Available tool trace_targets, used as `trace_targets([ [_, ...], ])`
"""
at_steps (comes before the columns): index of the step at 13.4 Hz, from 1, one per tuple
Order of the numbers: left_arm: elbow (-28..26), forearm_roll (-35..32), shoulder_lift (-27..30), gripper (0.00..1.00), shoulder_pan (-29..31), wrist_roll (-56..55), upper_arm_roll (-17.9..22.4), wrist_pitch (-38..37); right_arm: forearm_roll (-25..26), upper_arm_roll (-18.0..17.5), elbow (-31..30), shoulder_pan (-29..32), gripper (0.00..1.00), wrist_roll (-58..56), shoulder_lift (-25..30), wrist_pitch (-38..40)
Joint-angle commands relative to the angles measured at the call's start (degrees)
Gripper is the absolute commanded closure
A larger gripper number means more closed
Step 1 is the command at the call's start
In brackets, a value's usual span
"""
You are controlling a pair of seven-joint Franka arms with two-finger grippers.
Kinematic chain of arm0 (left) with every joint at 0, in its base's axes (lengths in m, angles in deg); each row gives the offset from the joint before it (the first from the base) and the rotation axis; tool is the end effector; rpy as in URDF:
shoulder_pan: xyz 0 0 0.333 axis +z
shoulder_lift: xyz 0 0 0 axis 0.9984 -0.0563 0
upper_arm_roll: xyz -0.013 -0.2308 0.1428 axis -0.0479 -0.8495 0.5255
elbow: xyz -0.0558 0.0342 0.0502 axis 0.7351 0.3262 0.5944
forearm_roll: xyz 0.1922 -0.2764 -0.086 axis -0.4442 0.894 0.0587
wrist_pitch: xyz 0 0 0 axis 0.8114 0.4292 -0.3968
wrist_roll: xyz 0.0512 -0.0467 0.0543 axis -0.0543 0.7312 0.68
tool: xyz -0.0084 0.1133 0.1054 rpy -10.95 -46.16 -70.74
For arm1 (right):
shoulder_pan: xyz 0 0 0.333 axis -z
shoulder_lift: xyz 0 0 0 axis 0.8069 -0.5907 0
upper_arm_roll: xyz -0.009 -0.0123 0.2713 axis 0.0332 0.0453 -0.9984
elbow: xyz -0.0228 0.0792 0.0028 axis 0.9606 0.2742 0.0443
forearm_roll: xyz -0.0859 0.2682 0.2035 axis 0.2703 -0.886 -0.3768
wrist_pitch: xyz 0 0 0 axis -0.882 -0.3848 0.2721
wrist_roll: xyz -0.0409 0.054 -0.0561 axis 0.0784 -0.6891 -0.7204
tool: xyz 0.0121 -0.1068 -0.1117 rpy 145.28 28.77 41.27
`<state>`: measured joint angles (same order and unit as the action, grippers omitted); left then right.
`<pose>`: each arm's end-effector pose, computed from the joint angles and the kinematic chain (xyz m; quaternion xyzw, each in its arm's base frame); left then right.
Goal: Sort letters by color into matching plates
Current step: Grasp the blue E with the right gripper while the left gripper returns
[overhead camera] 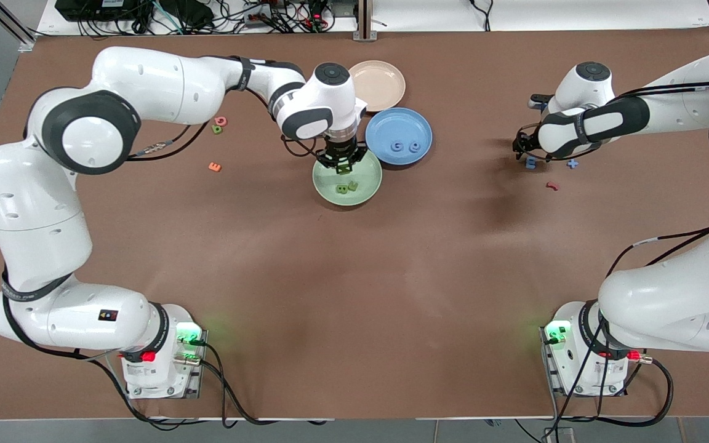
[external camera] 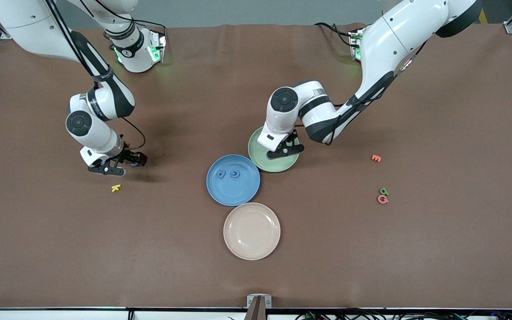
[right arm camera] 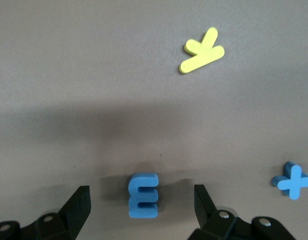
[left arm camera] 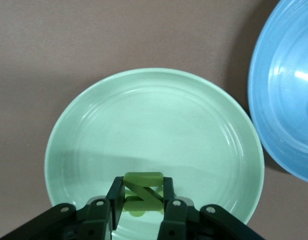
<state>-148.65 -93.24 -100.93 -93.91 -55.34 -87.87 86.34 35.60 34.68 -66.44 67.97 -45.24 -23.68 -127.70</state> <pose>0.4005 -0.4291 0.1672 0.9942 0.1026 -0.0298 0.0078 0.4611 0.0423 0.1294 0.9978 -0.0634 -0.0149 0.0105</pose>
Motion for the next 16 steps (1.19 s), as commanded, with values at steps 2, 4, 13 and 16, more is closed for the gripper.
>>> trace_targets([
  [2, 3.11, 0.94, -0.87, 0.76, -3.32, 0.07, 3.38, -0.49, 0.75, -0.78, -1.12, 1.29, 0.23, -1.41, -0.54, -1.03],
  [4, 3.38, 0.85, -1.49, 0.76, -3.94, 0.07, 4.01, -0.31, 0.83, -0.78, -1.12, 1.29, 0.32, -1.50, -0.98, -1.03],
  [13, 2.68, 0.84, 0.09, 0.00, -2.01, 1.73, 4.01, -0.92, 0.75, -0.78, -1.03, 1.38, 0.97, -1.67, -1.07, -1.03],
  [16, 0.40, 0.85, 2.11, 0.00, 3.07, 5.50, 2.78, -1.02, 0.75, -0.87, -0.59, 1.20, 0.99, -1.58, -0.90, -0.42],
])
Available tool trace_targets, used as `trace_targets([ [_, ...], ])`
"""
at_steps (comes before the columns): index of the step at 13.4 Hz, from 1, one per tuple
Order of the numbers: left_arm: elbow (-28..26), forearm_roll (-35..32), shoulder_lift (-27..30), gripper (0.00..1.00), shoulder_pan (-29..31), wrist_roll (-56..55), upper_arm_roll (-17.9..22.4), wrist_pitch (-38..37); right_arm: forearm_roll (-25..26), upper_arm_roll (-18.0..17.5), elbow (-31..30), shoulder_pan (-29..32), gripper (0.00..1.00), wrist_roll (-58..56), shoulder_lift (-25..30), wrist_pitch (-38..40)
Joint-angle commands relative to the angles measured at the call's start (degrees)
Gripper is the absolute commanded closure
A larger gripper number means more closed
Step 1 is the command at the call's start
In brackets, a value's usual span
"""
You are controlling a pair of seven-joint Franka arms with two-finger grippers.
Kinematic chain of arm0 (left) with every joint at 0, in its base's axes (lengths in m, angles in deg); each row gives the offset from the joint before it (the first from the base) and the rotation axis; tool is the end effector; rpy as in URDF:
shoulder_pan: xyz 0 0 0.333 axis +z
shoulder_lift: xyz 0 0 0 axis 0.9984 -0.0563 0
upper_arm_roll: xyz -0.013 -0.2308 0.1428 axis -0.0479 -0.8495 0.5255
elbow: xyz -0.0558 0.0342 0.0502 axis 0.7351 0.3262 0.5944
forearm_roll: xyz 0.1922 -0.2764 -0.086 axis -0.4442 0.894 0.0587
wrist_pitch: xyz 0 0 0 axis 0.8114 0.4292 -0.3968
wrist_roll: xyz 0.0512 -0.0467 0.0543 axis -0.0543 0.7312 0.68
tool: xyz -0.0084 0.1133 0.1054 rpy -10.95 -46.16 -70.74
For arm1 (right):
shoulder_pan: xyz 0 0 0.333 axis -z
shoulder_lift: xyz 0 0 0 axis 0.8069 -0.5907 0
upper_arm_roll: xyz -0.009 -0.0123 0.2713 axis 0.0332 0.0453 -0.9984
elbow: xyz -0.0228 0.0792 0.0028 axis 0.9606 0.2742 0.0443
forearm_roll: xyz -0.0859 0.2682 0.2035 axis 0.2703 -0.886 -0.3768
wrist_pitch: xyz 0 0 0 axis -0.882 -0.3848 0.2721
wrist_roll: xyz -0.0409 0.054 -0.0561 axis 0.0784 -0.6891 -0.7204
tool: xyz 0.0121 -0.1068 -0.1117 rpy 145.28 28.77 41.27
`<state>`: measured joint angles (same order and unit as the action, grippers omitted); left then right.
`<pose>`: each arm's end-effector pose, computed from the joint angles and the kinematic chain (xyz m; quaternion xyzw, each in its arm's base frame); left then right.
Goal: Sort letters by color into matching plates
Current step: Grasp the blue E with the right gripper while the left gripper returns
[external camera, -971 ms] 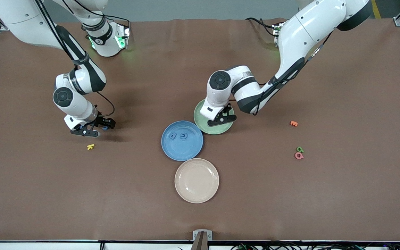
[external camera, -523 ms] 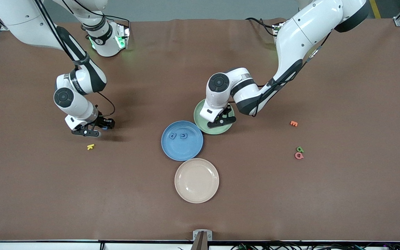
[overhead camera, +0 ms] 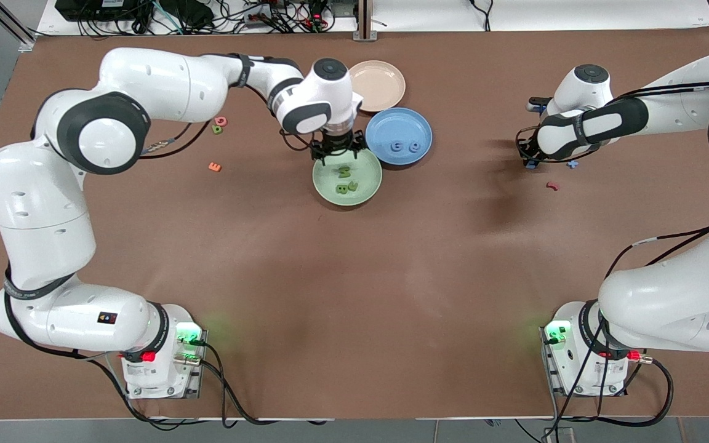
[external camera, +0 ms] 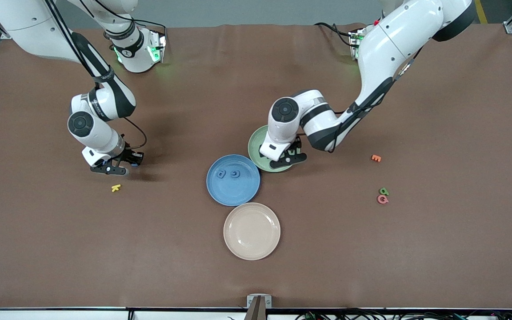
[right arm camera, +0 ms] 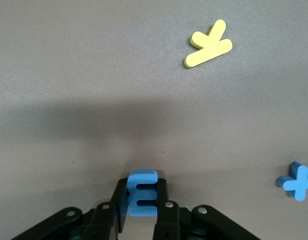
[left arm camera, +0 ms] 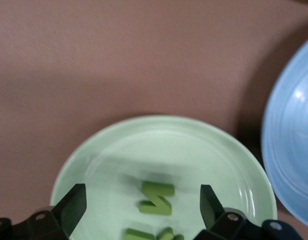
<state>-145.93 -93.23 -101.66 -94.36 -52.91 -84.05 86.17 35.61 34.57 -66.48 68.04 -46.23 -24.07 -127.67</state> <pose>0.4340 -0.4085 0.1600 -0.9935 -0.1128 0.0165 0.0006 0.4593 0.0431 0.1262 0.9983 -0.0543 -0.0189 0.0095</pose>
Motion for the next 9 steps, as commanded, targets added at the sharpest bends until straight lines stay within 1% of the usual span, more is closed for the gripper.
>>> trace_targets([
  [1, -3.28, 0.76, 3.71, 0.00, 5.72, 4.56, -1.91, -0.84, 0.83, -0.75, -0.38, 1.13, 0.99, -0.50, -0.42, -0.45],
  [2, -4.69, 0.84, 4.85, 0.00, 8.26, 6.32, -2.97, -0.84, 0.74, -0.84, -0.03, 0.96, 1.00, -0.50, -0.33, -0.45],
  [4, -7.59, 0.76, 6.27, 0.00, 15.28, 10.53, -6.04, -0.84, 0.48, -1.19, 0.32, 0.52, 1.00, -0.06, 0.02, 0.25],
  [5, -9.17, 0.76, 6.62, 0.00, 19.76, 13.34, -8.05, -0.92, 0.13, -2.76, 1.11, 0.52, 1.00, 0.90, 0.19, 2.17],
  [8, -13.13, 0.23, 7.41, 0.01, 30.75, 20.46, -12.89, -1.10, 0.04, -9.96, 6.46, 0.17, 1.00, 13.26, -0.07, 9.64],
  [9, -14.10, -0.12, 7.41, 0.01, 33.57, 22.49, -13.52, -1.10, 0.04, -11.29, 8.74, -1.05, 1.00, 16.69, -0.33, 11.49],
])
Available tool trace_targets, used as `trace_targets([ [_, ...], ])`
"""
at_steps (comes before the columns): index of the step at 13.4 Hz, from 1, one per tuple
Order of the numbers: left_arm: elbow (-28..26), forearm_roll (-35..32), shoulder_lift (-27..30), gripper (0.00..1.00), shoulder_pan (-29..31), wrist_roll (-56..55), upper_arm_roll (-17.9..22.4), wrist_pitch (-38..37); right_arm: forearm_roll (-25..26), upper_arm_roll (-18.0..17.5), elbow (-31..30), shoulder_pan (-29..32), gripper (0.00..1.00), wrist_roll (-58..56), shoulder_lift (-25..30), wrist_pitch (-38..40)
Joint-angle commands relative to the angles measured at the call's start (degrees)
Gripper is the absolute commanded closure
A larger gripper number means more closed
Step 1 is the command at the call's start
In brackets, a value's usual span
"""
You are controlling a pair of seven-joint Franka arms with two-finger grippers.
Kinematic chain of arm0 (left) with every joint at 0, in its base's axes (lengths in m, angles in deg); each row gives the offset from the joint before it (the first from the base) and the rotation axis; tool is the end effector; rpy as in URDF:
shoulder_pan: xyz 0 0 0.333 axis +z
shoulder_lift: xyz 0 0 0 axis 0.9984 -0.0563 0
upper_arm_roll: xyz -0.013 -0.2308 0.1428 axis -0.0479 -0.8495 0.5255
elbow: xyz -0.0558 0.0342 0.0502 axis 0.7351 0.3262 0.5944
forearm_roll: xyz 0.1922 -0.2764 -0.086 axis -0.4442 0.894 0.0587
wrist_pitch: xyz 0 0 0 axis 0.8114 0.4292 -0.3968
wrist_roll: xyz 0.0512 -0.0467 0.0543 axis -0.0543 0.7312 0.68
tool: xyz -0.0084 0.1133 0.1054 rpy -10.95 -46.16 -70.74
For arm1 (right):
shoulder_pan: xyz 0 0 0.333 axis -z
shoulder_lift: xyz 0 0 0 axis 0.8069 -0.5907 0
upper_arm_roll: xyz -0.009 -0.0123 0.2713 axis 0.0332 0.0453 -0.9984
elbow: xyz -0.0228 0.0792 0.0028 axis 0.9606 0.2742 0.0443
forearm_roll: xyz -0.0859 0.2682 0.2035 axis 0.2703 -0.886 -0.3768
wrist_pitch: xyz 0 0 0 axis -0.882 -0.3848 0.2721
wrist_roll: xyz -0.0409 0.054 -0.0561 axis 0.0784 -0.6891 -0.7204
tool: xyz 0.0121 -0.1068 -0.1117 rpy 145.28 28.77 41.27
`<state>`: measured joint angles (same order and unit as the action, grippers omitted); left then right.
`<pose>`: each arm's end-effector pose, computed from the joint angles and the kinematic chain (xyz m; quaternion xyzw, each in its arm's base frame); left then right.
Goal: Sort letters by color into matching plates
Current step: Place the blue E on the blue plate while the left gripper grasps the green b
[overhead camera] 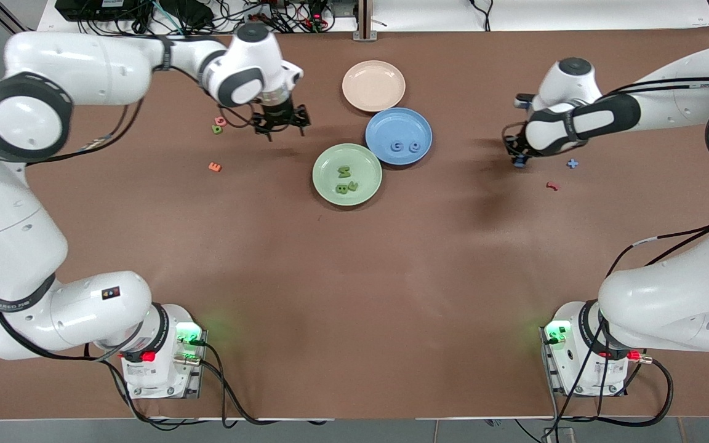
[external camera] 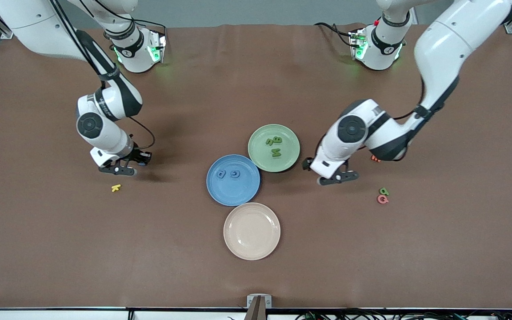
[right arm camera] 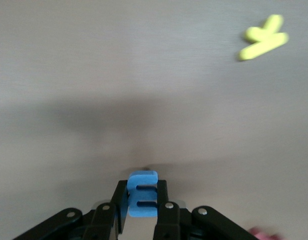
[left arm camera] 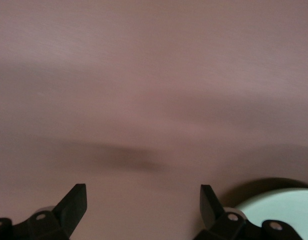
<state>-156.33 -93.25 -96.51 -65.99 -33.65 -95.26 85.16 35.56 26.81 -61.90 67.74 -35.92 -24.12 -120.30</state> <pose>0.4941 -0.2557 0.1875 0.9963 0.0757 -0.0376 0.0151 0.4665 0.1068 0.1485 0.9959 -0.0833 -0.0335 0.0089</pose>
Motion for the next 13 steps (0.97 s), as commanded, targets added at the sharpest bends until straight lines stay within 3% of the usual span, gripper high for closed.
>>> trace_targets([
  [1, -4.48, -0.54, 2.35, 0.01, 7.32, 5.34, -2.41, -0.10, 0.09, -3.71, 6.19, -3.03, 1.00, 9.63, -0.63, 5.26],
  [3, -5.98, -3.86, 2.27, 0.01, 11.46, 8.34, -2.41, -0.10, -0.18, -3.63, 10.67, -8.39, 1.00, 17.19, -2.81, 6.32],
  [9, -7.13, -12.04, -0.18, 0.01, 20.61, 16.08, -2.23, 0.52, 0.00, -3.19, 33.07, -21.49, 1.00, 35.49, -17.31, 13.88],
  [13, -5.90, -17.15, -2.39, 0.02, 22.29, 16.26, -1.53, 2.89, 0.26, -2.58, 37.66, -24.49, 1.00, 38.22, -20.40, 13.89],
])
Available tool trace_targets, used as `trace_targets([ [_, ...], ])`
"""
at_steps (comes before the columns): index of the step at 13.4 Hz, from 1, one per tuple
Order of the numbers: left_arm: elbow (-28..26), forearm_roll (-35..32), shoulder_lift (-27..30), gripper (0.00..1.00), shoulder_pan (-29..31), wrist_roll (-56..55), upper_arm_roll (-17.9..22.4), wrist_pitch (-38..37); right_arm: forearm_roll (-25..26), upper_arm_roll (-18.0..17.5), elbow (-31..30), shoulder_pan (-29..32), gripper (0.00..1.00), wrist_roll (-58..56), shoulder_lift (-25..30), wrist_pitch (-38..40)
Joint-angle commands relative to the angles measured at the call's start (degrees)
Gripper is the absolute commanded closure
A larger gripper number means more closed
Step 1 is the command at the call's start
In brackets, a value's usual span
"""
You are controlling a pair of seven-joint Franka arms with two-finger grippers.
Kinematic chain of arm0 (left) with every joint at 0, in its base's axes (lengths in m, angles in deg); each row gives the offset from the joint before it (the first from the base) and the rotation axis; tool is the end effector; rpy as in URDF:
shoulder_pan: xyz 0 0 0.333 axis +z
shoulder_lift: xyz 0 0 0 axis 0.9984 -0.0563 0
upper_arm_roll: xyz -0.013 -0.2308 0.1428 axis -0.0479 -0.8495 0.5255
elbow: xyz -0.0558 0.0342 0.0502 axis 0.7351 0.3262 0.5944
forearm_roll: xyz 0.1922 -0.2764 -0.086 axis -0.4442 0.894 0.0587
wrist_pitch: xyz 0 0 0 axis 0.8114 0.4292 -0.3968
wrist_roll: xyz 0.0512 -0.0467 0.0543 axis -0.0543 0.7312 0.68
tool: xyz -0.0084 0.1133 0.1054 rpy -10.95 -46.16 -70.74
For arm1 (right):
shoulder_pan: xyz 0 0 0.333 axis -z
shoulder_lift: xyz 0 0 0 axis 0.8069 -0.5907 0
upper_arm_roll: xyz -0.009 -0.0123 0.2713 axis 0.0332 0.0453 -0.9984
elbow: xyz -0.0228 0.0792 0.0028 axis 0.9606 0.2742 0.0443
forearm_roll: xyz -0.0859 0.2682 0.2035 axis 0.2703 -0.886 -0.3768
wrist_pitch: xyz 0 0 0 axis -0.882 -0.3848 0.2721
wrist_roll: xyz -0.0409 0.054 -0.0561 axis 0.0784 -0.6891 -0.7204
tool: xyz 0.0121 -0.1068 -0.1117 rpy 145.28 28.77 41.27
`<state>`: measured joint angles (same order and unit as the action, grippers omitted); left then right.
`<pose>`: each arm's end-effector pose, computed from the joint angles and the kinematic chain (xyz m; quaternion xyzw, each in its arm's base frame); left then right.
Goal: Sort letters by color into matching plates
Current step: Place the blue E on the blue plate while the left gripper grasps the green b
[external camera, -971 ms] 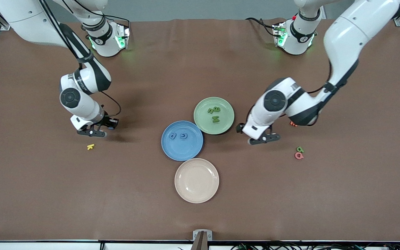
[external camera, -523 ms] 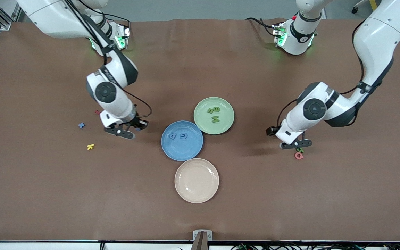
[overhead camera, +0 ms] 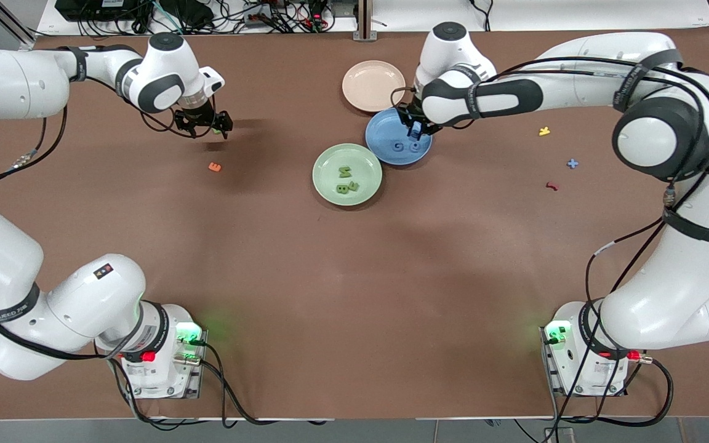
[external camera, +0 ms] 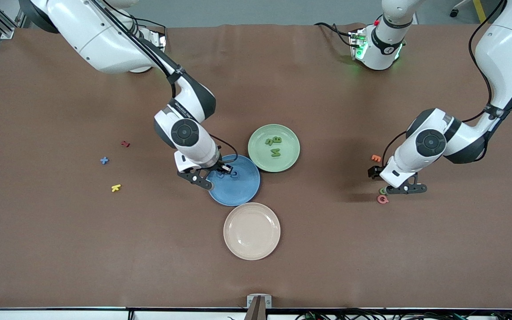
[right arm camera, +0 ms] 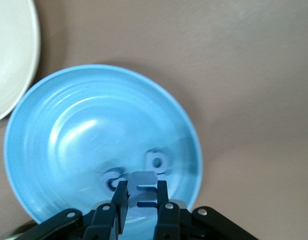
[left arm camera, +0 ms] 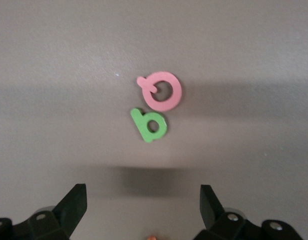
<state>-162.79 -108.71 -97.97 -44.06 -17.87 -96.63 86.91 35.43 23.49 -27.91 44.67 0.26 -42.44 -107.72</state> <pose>0.5219 -0.0738 0.1531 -0.9992 -0.0026 0.0116 0.0372 0.5045 0.3552 0.1833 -0.9714 0.2307 0.0341 0.0443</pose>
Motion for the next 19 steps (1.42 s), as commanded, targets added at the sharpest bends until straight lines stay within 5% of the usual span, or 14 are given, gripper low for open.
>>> trace_targets([
  [1, 0.73, -1.79, -1.28, 0.03, 0.19, 0.48, 0.54, 2.28, 0.39, 1.70, 4.90, -2.99, 1.00, 3.10, -2.70, 1.30],
  [8, 3.02, -6.00, -5.94, 0.11, -0.78, -0.22, 3.18, 6.86, 0.57, 7.06, 12.73, -9.51, 1.00, 6.27, -7.97, 1.13],
  [12, 3.02, -6.09, -6.20, 0.25, -1.13, -0.31, 3.44, 6.86, 0.57, 8.65, 13.61, -10.57, 0.94, 6.27, -8.94, 0.95],
  [15, 3.54, -6.09, -6.38, 0.36, -1.22, -0.31, 3.44, 7.03, 0.57, 8.65, 13.61, -10.57, 0.30, 6.44, -8.94, 0.77],
  [16, 3.63, -6.09, -6.64, 0.36, -1.22, -0.31, 3.53, 7.12, 0.57, 8.65, 13.61, -10.57, 0.17, 6.45, -8.94, 0.77],
  [19, 4.60, -6.09, -7.44, 0.39, -1.66, -0.40, 3.62, 7.91, 0.83, 8.65, 13.61, -10.57, 0.01, 6.45, -8.86, 0.86],
])
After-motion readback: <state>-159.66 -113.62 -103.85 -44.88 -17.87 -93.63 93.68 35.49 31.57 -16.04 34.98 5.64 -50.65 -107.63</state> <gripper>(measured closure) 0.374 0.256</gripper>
